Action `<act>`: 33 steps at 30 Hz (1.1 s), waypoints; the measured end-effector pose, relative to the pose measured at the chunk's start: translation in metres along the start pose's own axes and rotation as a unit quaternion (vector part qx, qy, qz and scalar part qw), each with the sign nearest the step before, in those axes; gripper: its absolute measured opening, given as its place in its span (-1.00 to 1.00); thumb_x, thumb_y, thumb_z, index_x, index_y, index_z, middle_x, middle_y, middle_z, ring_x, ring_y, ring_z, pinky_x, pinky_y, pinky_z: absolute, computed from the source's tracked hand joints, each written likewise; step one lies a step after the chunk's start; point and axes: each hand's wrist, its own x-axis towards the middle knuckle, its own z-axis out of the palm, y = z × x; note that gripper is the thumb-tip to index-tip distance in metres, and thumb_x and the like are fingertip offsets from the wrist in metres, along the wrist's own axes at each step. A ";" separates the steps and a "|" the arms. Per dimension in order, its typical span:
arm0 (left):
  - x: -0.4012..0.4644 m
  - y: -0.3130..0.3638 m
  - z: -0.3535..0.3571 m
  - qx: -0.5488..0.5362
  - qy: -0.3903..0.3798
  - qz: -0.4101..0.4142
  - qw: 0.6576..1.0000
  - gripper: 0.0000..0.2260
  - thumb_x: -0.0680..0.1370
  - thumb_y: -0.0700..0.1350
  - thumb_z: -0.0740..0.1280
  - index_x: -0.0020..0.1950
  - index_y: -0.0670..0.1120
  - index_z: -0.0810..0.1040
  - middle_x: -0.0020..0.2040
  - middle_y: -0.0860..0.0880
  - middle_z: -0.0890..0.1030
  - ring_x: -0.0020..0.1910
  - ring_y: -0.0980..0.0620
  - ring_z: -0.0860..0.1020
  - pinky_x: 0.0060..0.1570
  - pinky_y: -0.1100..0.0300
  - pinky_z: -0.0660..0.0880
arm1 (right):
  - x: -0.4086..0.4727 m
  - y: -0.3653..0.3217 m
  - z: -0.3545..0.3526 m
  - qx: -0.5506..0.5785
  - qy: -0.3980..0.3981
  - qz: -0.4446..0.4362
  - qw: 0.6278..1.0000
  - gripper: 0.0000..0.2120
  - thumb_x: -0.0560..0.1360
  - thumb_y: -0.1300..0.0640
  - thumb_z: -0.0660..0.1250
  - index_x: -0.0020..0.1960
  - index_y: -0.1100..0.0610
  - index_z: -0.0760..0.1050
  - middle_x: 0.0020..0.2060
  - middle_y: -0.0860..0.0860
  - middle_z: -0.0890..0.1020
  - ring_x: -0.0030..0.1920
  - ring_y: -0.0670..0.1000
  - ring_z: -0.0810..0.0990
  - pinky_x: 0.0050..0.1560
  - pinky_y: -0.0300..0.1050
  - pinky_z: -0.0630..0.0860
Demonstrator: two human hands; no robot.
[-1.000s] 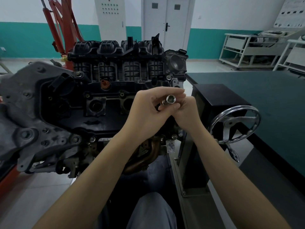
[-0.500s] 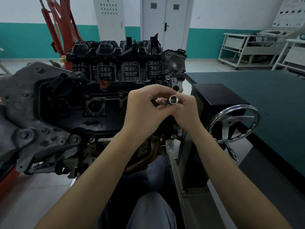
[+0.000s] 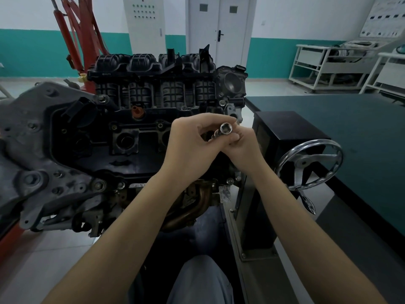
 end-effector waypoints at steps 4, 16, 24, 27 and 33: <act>-0.001 -0.001 -0.002 -0.025 -0.052 0.002 0.998 -0.68 0.41 -0.40 0.46 0.11 -0.14 0.62 -0.02 -0.07 0.68 0.04 0.06 0.65 0.15 0.10 0.56 | 0.001 0.001 0.001 -0.002 -0.002 0.024 1.000 -0.73 0.41 0.40 0.36 0.01 0.10 0.57 -0.27 -0.28 0.66 -0.15 -0.23 0.63 -0.07 -0.33 0.50; -0.002 -0.002 -0.003 -0.026 -0.050 0.007 0.998 -0.64 0.39 -0.41 0.47 0.12 -0.13 0.61 -0.03 -0.04 0.68 0.04 0.08 0.65 0.15 0.15 0.55 | 0.000 0.004 0.002 0.011 0.004 0.019 1.000 -0.75 0.40 0.35 0.36 0.04 0.13 0.57 -0.24 -0.29 0.67 -0.12 -0.24 0.64 -0.07 -0.36 0.50; 0.000 -0.003 -0.003 0.015 -0.002 0.008 1.000 -0.72 0.37 -0.32 0.52 0.01 -0.06 0.65 -0.11 0.11 0.66 -0.06 0.19 0.65 0.06 0.26 0.57 | -0.001 0.003 0.000 0.003 -0.023 0.008 1.000 -0.70 0.45 0.38 0.34 0.00 -0.01 0.54 -0.18 -0.30 0.65 -0.10 -0.28 0.61 -0.05 -0.40 0.47; -0.001 -0.004 -0.005 -0.018 -0.041 0.007 0.999 -0.67 0.38 -0.40 0.48 0.07 -0.10 0.63 -0.06 0.03 0.67 0.00 0.12 0.66 0.10 0.21 0.56 | -0.001 0.002 0.001 0.012 -0.022 0.019 1.000 -0.73 0.44 0.34 0.34 0.05 0.05 0.52 -0.22 -0.35 0.64 -0.11 -0.29 0.61 -0.06 -0.41 0.47; 0.001 -0.004 -0.002 0.004 0.005 -0.002 1.000 -0.71 0.33 -0.31 0.55 -0.01 -0.08 0.66 -0.13 0.09 0.67 -0.08 0.19 0.65 0.02 0.29 0.57 | 0.001 0.002 0.000 0.013 0.007 -0.006 1.000 -0.77 0.42 0.38 0.41 -0.01 0.11 0.61 -0.14 -0.09 0.70 -0.07 -0.08 0.67 -0.01 -0.18 0.55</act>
